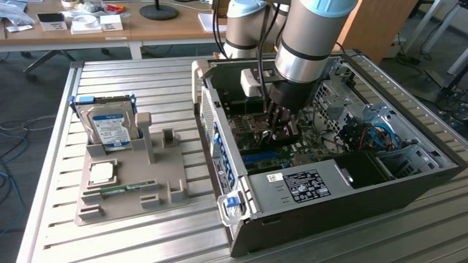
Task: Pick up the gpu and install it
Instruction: 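Insert the gpu into the slot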
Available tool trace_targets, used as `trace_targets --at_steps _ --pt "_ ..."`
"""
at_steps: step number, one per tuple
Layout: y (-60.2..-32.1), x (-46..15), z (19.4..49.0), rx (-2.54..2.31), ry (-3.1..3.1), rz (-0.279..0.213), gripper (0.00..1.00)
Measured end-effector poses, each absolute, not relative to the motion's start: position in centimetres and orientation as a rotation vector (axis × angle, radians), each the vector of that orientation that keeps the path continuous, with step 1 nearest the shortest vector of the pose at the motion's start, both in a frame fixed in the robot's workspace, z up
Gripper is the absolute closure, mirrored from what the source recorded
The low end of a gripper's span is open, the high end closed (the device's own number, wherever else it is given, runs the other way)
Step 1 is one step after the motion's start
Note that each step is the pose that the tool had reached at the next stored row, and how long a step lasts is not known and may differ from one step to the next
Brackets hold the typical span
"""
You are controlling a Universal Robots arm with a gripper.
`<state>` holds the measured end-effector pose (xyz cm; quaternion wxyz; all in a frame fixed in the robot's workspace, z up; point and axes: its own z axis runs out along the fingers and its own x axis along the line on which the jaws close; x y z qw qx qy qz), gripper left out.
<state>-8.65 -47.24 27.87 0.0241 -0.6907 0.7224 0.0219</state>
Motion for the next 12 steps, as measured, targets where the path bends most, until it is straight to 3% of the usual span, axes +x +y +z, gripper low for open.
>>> trace_targets --at_steps 12 --pt "-47.16 -8.89 27.8 -2.137 2.235 0.068 0.73"
